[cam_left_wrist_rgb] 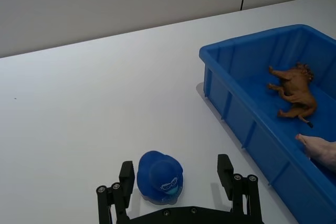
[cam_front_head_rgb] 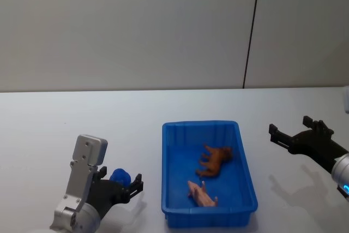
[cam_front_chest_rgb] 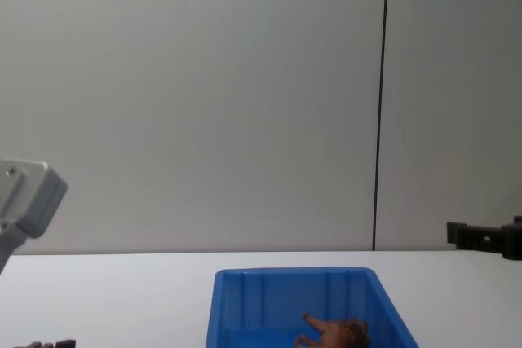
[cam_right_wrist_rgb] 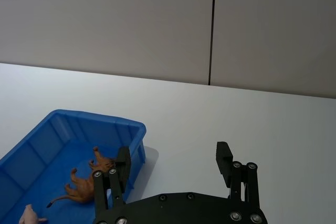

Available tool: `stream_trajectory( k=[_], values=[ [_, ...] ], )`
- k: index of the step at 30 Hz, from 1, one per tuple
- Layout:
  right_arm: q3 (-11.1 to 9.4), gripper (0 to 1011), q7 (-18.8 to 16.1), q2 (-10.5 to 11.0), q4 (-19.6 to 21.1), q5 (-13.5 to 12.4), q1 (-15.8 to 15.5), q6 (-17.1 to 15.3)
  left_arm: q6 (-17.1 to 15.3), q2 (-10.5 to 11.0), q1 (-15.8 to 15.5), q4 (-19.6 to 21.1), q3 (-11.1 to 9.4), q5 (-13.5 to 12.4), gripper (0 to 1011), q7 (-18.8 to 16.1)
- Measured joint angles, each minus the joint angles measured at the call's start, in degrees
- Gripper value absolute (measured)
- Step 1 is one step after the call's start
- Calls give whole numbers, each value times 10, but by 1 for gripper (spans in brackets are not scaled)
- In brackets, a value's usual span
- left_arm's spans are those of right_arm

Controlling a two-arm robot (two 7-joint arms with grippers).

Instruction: Pick up the two dolls from the table and place them into the box.

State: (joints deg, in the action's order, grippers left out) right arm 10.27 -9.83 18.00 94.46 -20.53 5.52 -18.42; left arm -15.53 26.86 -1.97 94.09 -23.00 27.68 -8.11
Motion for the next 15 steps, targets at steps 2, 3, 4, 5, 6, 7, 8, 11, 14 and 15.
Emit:
stream_trajectory(
  k=[2,3,4,5,6,7,8,11,14,15],
  values=[
    [0,1001,0,0,0,0,0,0,-1,-3,-3,-7,0,0,1001,4],
    [0,1001,0,0,0,0,0,0,-2,-3,-3,-9,0,0,1001,6],
    [0,1001,0,0,0,0,0,0,-3,-5,-5,-14,1,-2,1001,9],
    [0,1001,0,0,0,0,0,0,-3,-5,-5,-14,1,-2,1001,9],
    [0,1001,0,0,0,0,0,0,-3,-7,-7,-18,1,-3,1001,12],
    [0,1001,0,0,0,0,0,0,-4,-8,-9,-21,1,-4,1001,13],
    [0,1001,0,0,0,0,0,0,-4,-9,-10,-24,1,-5,1001,15],
    [0,1001,0,0,0,0,0,0,-5,-12,-15,-32,2,-9,1001,21],
    [0,1001,0,0,0,0,0,0,-7,-15,-20,-42,3,-14,1001,28],
    [0,1001,0,0,0,0,0,0,-7,-15,-20,-42,3,-14,1001,28]
  ],
)
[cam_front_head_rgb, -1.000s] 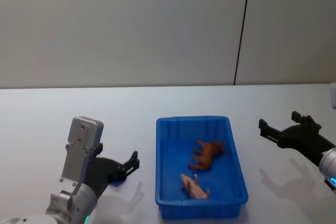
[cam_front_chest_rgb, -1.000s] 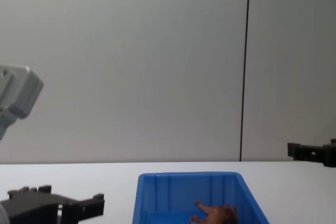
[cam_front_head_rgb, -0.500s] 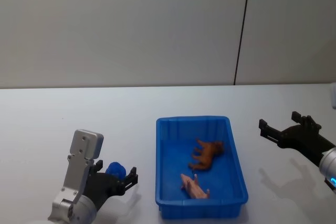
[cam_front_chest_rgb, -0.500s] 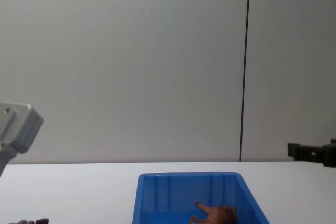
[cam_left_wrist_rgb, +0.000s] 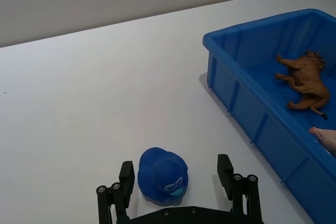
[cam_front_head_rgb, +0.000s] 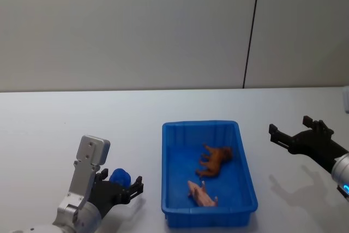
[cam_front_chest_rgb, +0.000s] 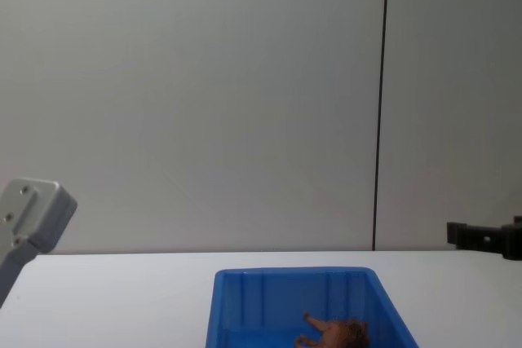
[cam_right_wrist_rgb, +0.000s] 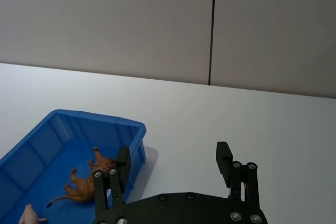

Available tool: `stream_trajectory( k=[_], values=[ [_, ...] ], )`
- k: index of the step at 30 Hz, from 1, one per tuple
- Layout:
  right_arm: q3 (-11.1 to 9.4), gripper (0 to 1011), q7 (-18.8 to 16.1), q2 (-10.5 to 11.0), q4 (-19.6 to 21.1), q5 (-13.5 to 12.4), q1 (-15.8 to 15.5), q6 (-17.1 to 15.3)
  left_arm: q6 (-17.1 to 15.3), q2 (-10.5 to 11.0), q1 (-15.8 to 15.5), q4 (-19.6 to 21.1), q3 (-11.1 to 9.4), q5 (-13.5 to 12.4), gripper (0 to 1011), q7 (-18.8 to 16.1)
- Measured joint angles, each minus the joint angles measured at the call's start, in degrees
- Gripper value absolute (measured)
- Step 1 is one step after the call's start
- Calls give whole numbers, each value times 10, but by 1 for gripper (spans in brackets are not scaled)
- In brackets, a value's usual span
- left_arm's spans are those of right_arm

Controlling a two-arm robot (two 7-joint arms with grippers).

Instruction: Pick up the two dolls from the table and place them into the box.

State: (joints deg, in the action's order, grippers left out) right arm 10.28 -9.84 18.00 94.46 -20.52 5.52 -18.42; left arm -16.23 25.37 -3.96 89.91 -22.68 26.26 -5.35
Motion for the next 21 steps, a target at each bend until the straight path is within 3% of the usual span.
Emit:
stream_trajectory(
  k=[5,9,21],
  values=[
    [0,1001,0,0,0,0,0,0,-4,-4,-7,-13,2,-7,1000,8],
    [0,1001,0,0,0,0,0,0,-8,-6,-11,-20,3,-11,931,12],
    [0,1001,0,0,0,0,0,0,-15,-12,-18,-40,6,-22,595,19]
  ],
)
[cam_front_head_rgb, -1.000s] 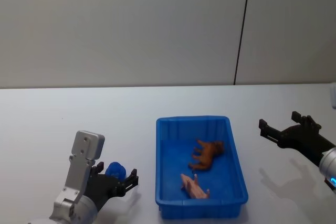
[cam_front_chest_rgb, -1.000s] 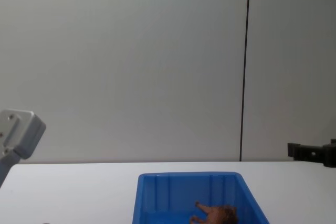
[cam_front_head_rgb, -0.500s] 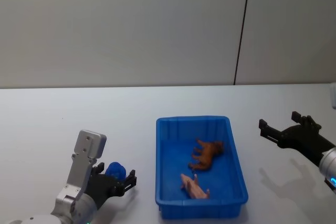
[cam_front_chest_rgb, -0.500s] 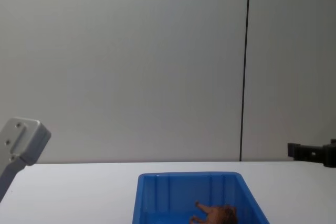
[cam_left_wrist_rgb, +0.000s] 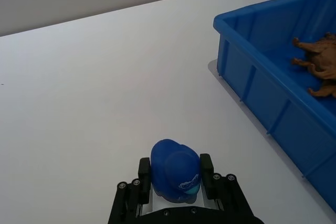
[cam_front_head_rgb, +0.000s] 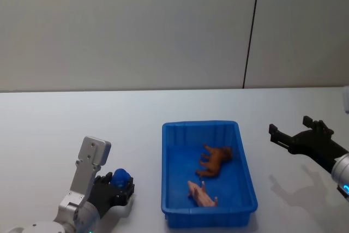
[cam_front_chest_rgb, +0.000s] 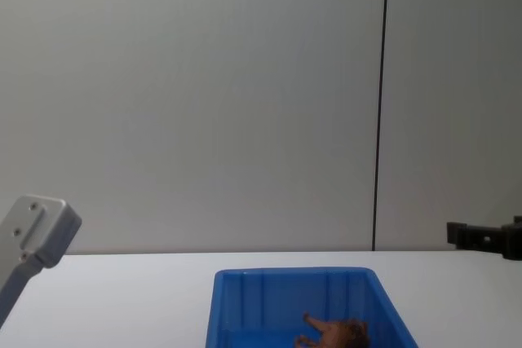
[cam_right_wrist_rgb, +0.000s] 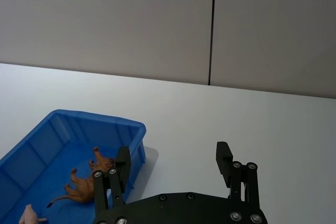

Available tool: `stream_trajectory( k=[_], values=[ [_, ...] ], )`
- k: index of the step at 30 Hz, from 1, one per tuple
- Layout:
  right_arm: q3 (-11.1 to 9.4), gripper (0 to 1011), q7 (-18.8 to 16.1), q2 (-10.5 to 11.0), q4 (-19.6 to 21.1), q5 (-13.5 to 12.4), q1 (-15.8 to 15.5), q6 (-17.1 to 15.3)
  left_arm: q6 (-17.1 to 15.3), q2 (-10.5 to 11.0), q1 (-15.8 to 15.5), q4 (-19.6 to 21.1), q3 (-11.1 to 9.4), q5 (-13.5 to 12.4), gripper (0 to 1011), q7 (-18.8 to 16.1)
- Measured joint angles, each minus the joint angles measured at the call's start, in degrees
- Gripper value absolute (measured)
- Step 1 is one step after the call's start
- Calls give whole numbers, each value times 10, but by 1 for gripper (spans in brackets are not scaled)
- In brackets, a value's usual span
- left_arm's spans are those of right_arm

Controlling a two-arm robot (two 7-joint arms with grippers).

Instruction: Pick up the two dolls from the table and place them into the box.

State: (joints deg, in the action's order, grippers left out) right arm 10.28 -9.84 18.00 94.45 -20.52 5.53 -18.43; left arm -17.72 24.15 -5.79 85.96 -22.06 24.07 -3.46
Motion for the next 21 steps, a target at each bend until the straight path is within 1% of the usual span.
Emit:
stream_trajectory(
  k=[4,14,21],
  values=[
    [0,1001,0,0,0,0,0,0,1,-2,-1,-4,0,-3,552,2],
    [0,1001,0,0,0,0,0,0,5,-3,-2,-8,2,-13,488,4],
    [0,1001,0,0,0,0,0,0,22,2,0,8,7,-29,444,4]
  ],
)
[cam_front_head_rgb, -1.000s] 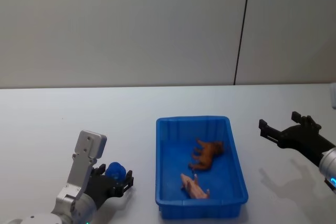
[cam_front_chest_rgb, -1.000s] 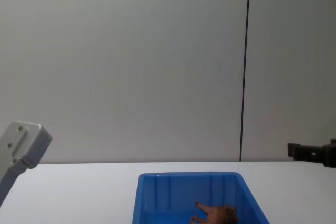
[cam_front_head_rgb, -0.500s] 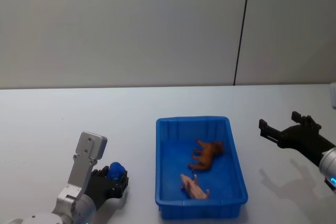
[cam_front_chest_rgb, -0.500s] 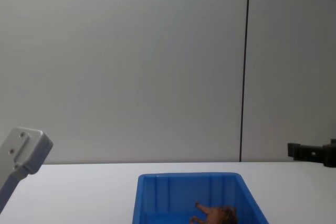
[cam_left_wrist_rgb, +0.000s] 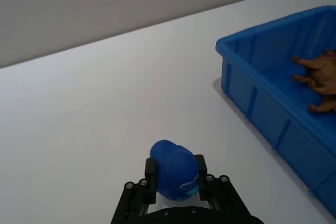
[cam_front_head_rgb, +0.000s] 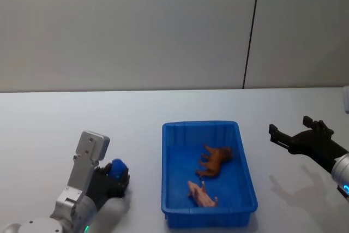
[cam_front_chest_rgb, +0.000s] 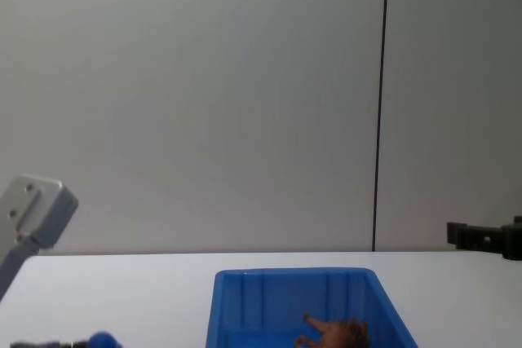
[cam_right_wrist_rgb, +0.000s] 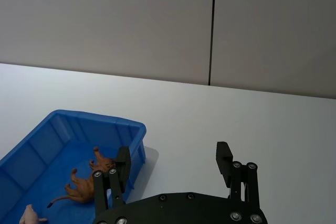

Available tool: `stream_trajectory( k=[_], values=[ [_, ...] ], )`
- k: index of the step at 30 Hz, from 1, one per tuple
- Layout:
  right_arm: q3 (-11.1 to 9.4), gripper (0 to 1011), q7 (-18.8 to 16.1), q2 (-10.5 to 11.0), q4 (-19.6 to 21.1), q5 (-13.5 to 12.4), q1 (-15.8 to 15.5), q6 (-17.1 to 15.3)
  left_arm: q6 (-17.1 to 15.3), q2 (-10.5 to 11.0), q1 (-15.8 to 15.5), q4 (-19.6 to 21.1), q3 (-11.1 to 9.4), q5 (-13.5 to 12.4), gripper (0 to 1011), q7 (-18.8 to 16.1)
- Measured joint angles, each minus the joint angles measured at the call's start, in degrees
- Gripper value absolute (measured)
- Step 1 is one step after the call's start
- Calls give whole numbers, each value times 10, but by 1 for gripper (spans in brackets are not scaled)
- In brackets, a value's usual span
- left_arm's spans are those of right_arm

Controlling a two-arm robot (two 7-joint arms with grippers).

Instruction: Pick up the two dolls from the table and place them into the box.

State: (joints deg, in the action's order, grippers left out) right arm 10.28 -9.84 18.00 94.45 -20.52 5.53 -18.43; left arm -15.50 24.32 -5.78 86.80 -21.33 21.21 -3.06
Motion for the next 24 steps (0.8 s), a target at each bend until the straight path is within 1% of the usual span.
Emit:
stream_trajectory(
  k=[6,13,20,22,24],
  values=[
    [0,1001,0,0,0,0,0,0,13,6,0,20,5,-14,406,1],
    [0,1001,0,0,0,0,0,0,29,12,-6,51,13,-35,363,17],
    [0,1001,0,0,0,0,0,0,41,13,-21,71,17,-53,319,50],
    [0,1001,0,0,0,0,0,0,46,11,-28,75,18,-61,304,70],
    [0,1001,0,0,0,0,0,0,48,9,-32,76,18,-64,293,80]
  ],
)
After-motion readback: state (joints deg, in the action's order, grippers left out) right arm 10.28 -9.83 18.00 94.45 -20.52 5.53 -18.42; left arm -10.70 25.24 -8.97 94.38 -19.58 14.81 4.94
